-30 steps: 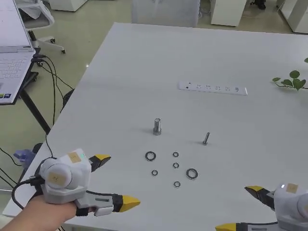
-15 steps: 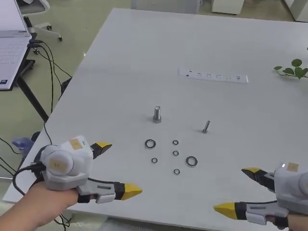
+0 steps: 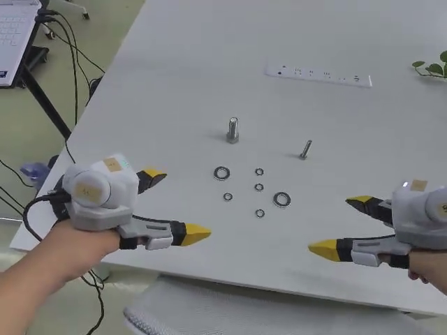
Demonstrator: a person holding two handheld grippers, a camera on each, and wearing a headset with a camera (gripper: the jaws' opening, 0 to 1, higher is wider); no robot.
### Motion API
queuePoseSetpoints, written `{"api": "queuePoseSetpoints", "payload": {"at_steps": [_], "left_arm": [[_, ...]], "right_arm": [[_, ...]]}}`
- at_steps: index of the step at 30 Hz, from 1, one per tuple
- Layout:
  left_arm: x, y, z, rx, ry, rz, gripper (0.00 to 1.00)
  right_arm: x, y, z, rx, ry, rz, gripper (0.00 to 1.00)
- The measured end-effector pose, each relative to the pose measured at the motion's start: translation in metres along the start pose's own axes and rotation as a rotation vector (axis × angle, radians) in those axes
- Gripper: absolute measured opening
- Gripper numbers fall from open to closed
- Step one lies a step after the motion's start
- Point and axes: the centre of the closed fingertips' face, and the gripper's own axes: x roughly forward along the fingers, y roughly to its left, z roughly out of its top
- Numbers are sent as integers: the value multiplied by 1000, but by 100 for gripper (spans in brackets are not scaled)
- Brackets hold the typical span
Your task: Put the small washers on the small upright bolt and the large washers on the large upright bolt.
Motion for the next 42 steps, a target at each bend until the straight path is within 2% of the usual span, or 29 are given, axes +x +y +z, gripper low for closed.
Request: {"api": "queuePoseSetpoints", "payload": {"at_steps": [7, 23, 26, 31, 37, 42], "left_arm": [[3, -5, 1, 1, -5, -13, 82], [15, -3, -2, 1, 3, -46, 85], [17, -1, -6, 20, 23, -45, 84], [17, -3, -4, 24, 21, -66, 83], [14, 1, -4, 39, 23, -63, 84], [12, 3, -9, 67, 43, -58, 86]], "right_arm": [[8, -7, 10, -31, 16, 2, 80], [33, -25, 28, -162, 133, 31, 69], [38, -27, 28, -203, 165, 45, 68], [47, -28, 26, -222, 195, 62, 64], [60, -26, 25, -271, 241, 91, 62], [69, -29, 25, -300, 272, 103, 60]]}}
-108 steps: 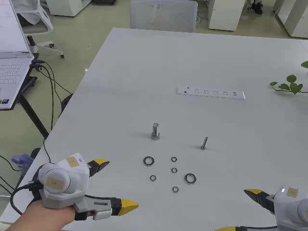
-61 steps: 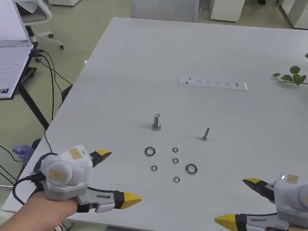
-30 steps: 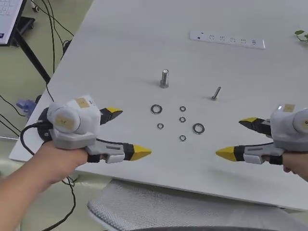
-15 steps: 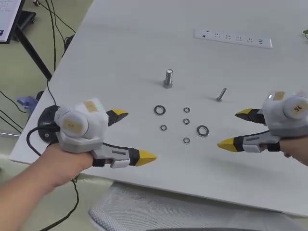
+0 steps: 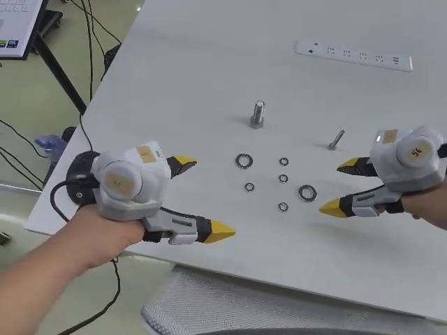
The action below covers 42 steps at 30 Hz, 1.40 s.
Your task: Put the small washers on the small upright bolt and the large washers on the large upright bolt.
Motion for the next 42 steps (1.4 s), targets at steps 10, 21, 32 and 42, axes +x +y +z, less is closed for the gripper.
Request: {"api": "queuePoseSetpoints", "payload": {"at_steps": [10, 21, 32, 42], "left_arm": [[0, 5, -4, 11, 11, 13, 85], [4, 11, -10, 64, 34, 26, 84], [-1, 14, -13, 65, 39, 40, 82], [-7, 16, -12, 51, 30, 53, 81]], "right_arm": [[13, -5, -5, -76, 55, 17, 55], [25, 0, -5, -161, 134, 51, 47], [36, -1, -5, -225, 185, 76, 46], [43, 6, -7, -268, 238, 108, 41]]}}
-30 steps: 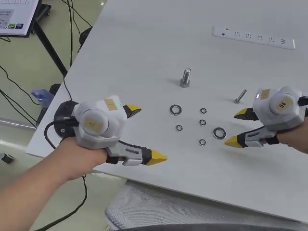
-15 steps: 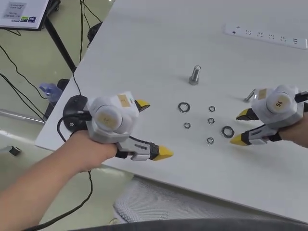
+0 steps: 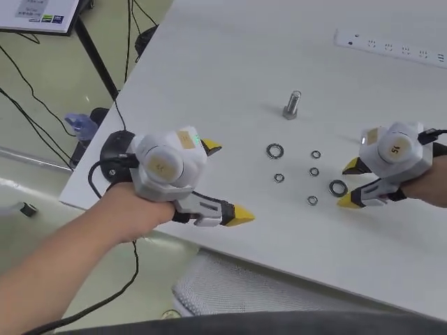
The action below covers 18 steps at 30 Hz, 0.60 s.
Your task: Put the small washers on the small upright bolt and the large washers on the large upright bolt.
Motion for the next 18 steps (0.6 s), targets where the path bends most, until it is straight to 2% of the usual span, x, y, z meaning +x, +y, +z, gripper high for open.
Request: {"api": "queuePoseSetpoints", "payload": {"at_steps": [11, 15, 18], "left_arm": [[-5, -4, -3, -9, -3, 8, 79], [-7, -5, -6, -16, 1, 9, 78], [-8, -5, -6, -17, -1, 9, 77]], "right_arm": [[5, -1, 0, -13, 15, 0, 36], [5, -3, -1, -69, 40, -18, 33], [5, -2, -1, -65, 45, -18, 33]]}}
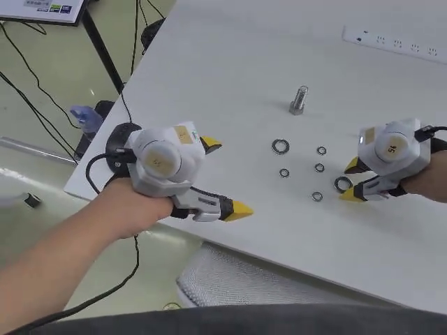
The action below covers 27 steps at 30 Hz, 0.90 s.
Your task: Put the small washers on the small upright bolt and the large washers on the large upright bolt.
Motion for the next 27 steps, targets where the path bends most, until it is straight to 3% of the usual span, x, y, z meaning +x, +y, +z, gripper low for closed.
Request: {"api": "queuePoseSetpoints", "payload": {"at_steps": [12, 17, 23, 25, 27], "left_arm": [[-5, 5, 4, -6, -33, 22, 78], [-5, 2, 4, -1, -25, 16, 77], [-5, -4, 10, 4, -32, 8, 74], [-5, -5, 10, 6, -31, 5, 74], [-4, -7, 11, 6, -30, -1, 73]], "right_arm": [[0, 2, 1, -16, 12, 1, 26], [1, 2, 2, -11, 65, -1, 25], [1, 1, 3, 17, 137, -8, 23], [1, 1, 2, 23, 141, -7, 22], [0, 0, 2, 79, 125, -8, 22]]}}
